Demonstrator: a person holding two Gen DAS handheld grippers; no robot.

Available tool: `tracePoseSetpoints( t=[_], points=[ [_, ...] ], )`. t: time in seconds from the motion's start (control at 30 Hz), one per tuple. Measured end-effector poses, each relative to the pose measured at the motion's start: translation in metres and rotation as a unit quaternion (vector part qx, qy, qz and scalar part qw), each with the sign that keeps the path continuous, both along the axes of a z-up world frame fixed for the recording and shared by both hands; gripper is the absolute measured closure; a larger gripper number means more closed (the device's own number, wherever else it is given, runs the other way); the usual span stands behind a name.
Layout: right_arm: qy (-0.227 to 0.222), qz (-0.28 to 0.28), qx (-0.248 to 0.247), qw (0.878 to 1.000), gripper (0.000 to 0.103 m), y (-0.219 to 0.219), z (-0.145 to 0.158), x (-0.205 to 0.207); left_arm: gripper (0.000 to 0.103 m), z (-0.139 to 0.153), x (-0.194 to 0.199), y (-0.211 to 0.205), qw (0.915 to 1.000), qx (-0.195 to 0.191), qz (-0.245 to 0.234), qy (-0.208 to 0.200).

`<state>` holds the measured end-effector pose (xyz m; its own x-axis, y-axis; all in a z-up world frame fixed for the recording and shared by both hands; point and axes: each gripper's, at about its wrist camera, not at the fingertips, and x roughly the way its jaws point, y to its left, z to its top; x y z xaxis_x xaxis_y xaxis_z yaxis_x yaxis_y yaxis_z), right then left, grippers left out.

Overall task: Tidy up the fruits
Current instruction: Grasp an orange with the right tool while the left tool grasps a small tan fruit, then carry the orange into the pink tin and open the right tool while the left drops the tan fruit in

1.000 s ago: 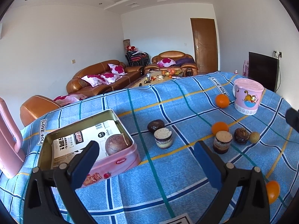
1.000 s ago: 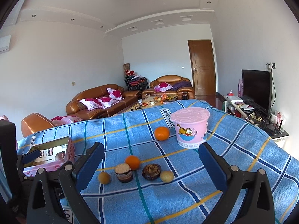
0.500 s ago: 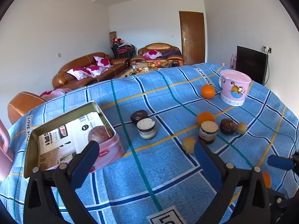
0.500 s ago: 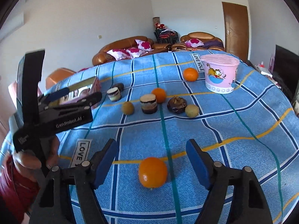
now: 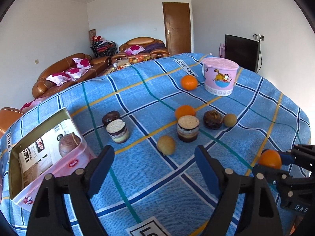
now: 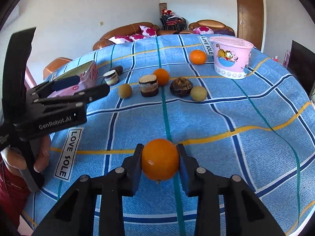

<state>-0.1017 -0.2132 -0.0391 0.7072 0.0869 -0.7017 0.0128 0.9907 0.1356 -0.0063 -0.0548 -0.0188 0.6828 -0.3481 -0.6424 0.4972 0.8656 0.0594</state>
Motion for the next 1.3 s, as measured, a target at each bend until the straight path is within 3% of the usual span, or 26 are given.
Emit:
tracePoseSetpoints(
  t=[0.07, 0.17, 0.4, 0.63, 0.77, 0.9, 1.07, 1.3],
  points=[
    [-0.01, -0.015, 0.001, 1.0, 0.068, -0.007, 0.004, 0.003, 0.04, -0.005, 0.007, -0.008, 0.9998, 0.006, -0.006, 0.02],
    [-0.009, -0.021, 0.011, 1.0, 0.068, -0.014, 0.006, 0.008, 0.053, -0.015, 0.019, -0.022, 0.9985, 0.019, -0.012, 0.051],
    [-0.006, -0.018, 0.02, 1.0, 0.068, -0.019, 0.004, 0.015, 0.053, -0.025, 0.039, -0.037, 0.9959, 0.026, 0.0, 0.087],
    [0.007, -0.025, 0.03, 0.999, 0.068, -0.022, -0.003, 0.019, 0.075, -0.027, 0.041, -0.038, 0.9947, 0.019, -0.006, 0.101],
    [0.009, -0.028, 0.022, 0.999, 0.068, -0.02, -0.004, 0.02, 0.076, -0.026, 0.04, -0.035, 0.9946, 0.01, -0.011, 0.103],
    [0.0, -0.04, 0.012, 0.999, 0.068, -0.018, -0.003, 0.018, 0.076, -0.014, 0.031, -0.025, 0.9972, -0.017, -0.014, 0.072],
    [-0.012, -0.045, 0.007, 0.999, 0.068, -0.01, 0.005, 0.021, 0.076, 0.011, 0.013, -0.011, 0.9999, 0.0, 0.0, -0.013],
    [-0.058, -0.015, -0.004, 0.998, 0.068, 0.029, 0.034, 0.044, 0.076, 0.033, 0.032, 0.038, 0.9952, -0.012, 0.084, -0.049]
  ],
)
